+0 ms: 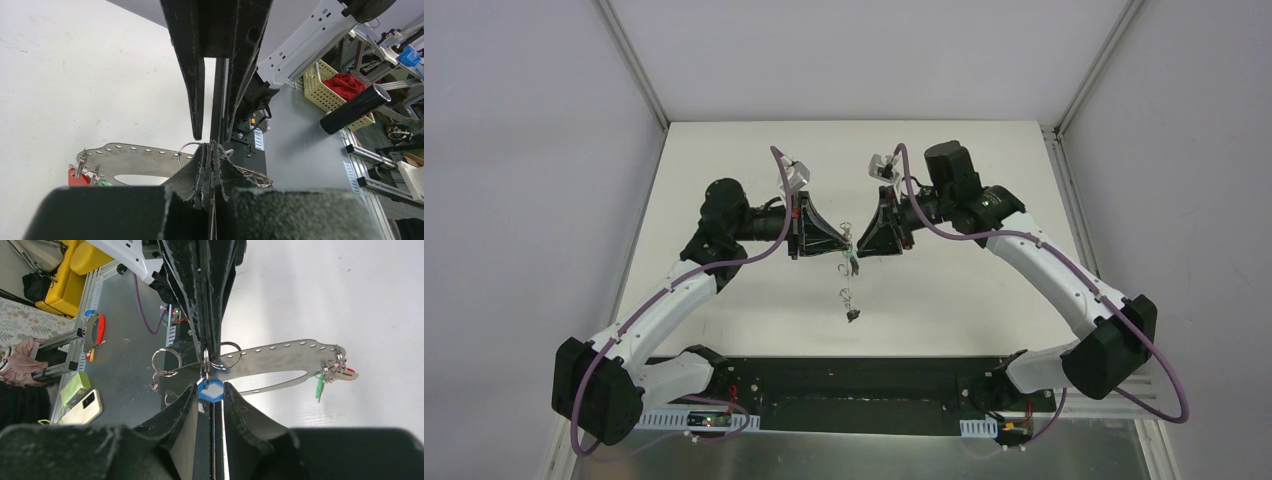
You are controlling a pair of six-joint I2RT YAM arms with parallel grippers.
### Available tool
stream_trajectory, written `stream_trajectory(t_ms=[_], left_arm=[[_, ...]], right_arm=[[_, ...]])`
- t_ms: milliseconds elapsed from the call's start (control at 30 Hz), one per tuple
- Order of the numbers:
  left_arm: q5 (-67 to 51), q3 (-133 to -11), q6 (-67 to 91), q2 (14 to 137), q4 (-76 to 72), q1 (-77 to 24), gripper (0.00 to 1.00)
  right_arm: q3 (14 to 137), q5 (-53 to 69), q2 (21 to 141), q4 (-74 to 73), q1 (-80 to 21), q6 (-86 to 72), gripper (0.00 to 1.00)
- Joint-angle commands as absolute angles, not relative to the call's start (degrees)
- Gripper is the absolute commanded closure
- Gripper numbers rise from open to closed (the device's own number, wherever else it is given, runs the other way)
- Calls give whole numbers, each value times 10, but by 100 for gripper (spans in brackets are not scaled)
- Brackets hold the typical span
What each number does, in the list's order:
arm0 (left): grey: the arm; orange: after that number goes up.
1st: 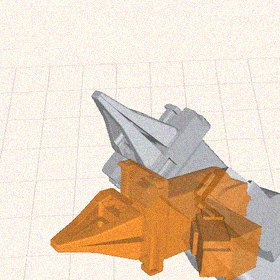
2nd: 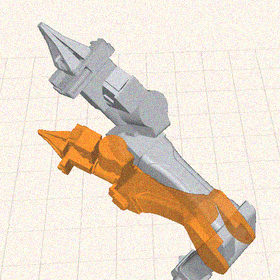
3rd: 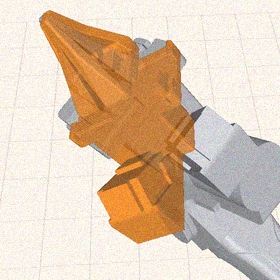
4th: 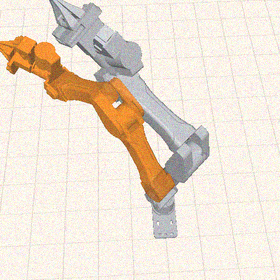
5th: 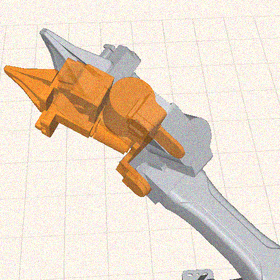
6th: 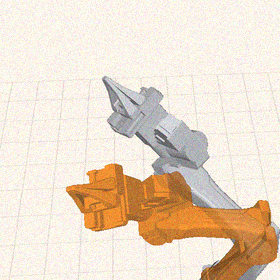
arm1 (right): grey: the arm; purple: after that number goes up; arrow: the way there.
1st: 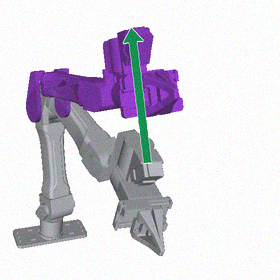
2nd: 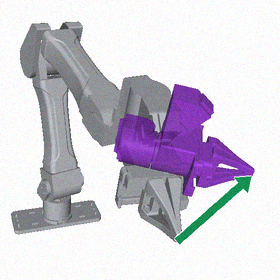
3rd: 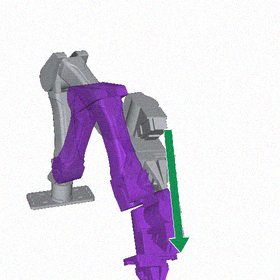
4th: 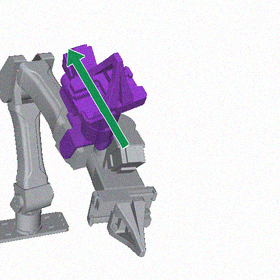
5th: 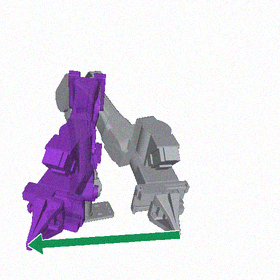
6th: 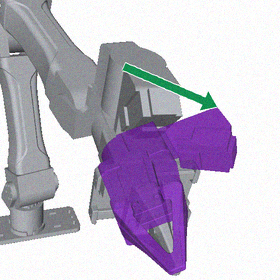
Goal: Put the keys on the keyring
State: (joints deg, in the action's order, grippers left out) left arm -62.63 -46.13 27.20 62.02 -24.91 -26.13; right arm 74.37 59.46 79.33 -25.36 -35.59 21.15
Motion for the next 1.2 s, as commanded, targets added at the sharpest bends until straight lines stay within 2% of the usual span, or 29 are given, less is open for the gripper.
stream_trajectory(t_ms=[0, 167, 667, 1167], left_arm=[[-640, -461, 288, 613, -296, -255, 100], [-631, -461, 296, 615, -296, -255, 100], [-621, -458, 306, 619, -302, -255, 100], [-618, -451, 306, 618, -308, -255, 100]], right_arm=[[784, 619, 772, -256, -354, 218, 71], [785, 631, 777, -238, -354, 194, 70], [786, 638, 808, -215, -372, 168, 79], [789, 625, 818, -216, -377, 171, 81]])
